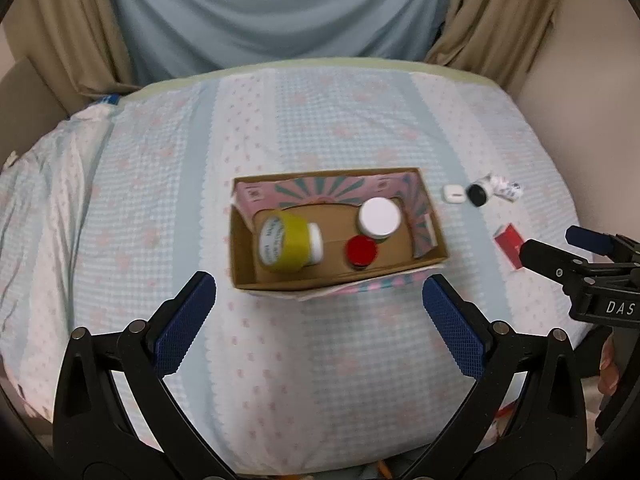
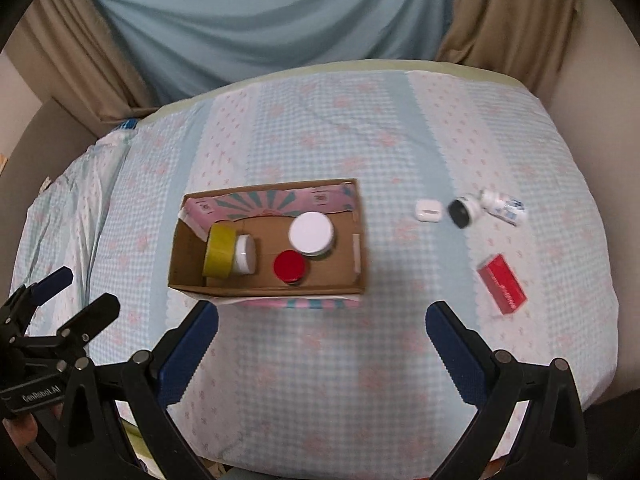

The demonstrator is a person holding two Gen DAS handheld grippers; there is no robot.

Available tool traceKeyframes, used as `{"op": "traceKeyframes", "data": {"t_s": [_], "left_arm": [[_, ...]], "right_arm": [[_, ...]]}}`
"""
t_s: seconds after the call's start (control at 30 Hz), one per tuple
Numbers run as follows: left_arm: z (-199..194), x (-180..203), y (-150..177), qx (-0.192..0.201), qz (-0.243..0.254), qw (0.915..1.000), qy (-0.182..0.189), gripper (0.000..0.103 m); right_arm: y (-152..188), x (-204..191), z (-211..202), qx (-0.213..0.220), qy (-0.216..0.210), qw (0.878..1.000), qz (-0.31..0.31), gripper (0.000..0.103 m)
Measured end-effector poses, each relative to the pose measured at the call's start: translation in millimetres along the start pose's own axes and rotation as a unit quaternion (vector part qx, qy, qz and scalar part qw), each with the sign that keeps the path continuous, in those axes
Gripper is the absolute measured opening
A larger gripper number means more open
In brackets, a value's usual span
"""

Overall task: Organize rigid objects
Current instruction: 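Lift both tools away from the box, then lower left tool onto black-lidded jar while right tool lowers onto red box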

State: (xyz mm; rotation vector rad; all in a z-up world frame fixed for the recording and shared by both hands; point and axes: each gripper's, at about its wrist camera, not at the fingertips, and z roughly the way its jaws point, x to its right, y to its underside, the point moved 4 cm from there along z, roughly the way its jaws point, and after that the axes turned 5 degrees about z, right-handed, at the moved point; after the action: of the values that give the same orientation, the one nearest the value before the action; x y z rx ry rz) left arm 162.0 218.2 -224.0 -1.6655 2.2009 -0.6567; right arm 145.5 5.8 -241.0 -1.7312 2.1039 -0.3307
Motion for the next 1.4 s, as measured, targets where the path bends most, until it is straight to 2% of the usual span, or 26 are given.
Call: {"op": "traceKeyframes", "data": {"t_s": [0.23, 0.4, 0.53, 0.7, 0.83, 0.97, 1.13, 1.23, 1.4], "left_arm": [[-3, 62, -10, 0.012, 0.002, 0.9999, 0.007, 0.103], [11, 128, -23, 0.008, 0.003, 1.0000, 0.000, 0.103], [33, 186, -37, 0.000, 0.015, 0.9999, 0.001, 0.103], [74, 248, -59, -0.028, 0.032, 0.9989, 0.022, 0.103], [109, 287, -79, -0.055, 0.071, 0.9957, 0.021, 0.103], [154, 314, -103, -0.090, 0.118, 0.9886, 0.023, 0.103], [207, 336, -127, -0.134, 0.165, 0.9765, 0.038, 0.103], [240, 350, -139, -0.162, 0.191, 0.9668, 0.052, 0.103], [304, 372, -148, -0.210, 0.247, 0.9441, 0.057, 0.103]], "right_arm": [[1, 73, -27, 0.022, 0.019, 1.000, -0.003, 0.103], [-3, 136, -31, 0.023, 0.019, 0.999, -0.044, 0.103], [-7, 177, -24, 0.010, 0.006, 0.997, -0.078, 0.103], [-12, 228, -4, -0.009, 0.020, 0.992, -0.128, 0.103], [-15, 259, 16, -0.030, 0.024, 0.990, -0.139, 0.103], [-16, 279, 38, -0.050, 0.042, 0.986, -0.155, 0.103], [-11, 285, 75, -0.084, 0.064, 0.978, -0.181, 0.103], [-7, 284, 97, -0.107, 0.071, 0.973, -0.191, 0.103], [-2, 280, 141, -0.148, 0.083, 0.966, -0.194, 0.103]]}}
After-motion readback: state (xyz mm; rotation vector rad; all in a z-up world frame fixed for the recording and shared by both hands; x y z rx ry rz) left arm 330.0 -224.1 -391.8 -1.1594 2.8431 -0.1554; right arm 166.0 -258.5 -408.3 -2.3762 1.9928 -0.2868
